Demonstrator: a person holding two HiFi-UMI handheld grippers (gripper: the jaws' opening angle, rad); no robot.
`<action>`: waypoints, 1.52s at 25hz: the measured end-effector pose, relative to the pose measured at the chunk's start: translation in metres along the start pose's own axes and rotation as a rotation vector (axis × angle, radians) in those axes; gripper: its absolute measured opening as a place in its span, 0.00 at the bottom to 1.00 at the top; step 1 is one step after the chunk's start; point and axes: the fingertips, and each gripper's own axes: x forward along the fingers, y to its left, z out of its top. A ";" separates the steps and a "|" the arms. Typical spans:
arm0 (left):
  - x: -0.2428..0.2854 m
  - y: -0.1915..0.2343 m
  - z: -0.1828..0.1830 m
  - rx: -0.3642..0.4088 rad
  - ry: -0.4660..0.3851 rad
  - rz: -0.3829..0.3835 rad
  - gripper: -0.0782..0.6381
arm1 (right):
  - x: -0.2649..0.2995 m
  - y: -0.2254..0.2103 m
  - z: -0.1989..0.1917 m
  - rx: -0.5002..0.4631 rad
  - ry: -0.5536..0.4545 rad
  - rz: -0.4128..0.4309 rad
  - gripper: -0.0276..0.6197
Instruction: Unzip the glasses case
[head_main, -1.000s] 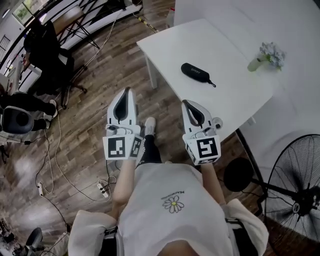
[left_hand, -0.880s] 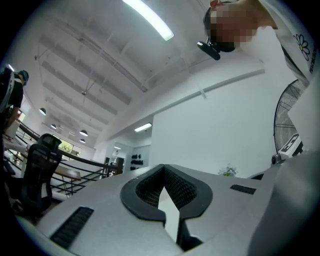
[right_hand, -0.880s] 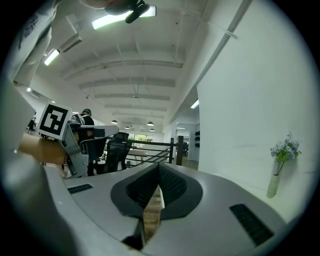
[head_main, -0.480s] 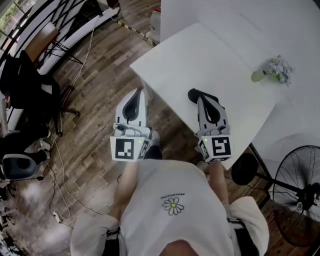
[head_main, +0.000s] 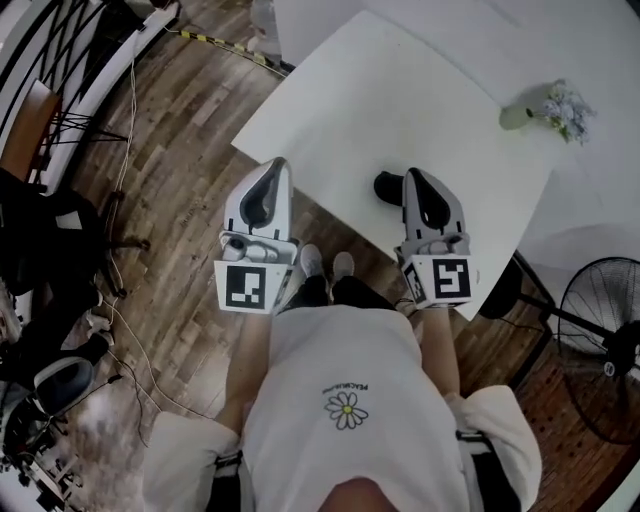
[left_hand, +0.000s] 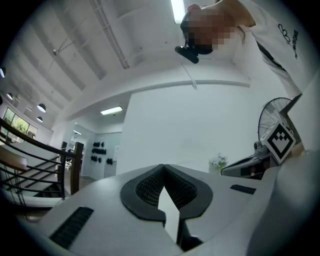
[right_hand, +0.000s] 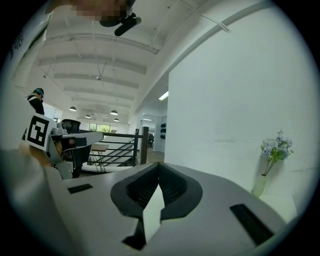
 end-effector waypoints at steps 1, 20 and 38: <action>0.006 -0.003 -0.003 -0.005 0.006 -0.016 0.13 | 0.001 -0.005 -0.002 0.006 0.004 -0.009 0.05; 0.077 -0.082 -0.049 -0.011 0.022 -0.216 0.13 | -0.041 -0.074 -0.027 0.042 -0.017 -0.145 0.05; 0.102 -0.138 -0.206 0.044 0.458 -0.796 0.13 | -0.082 -0.091 -0.073 0.217 0.120 -0.582 0.05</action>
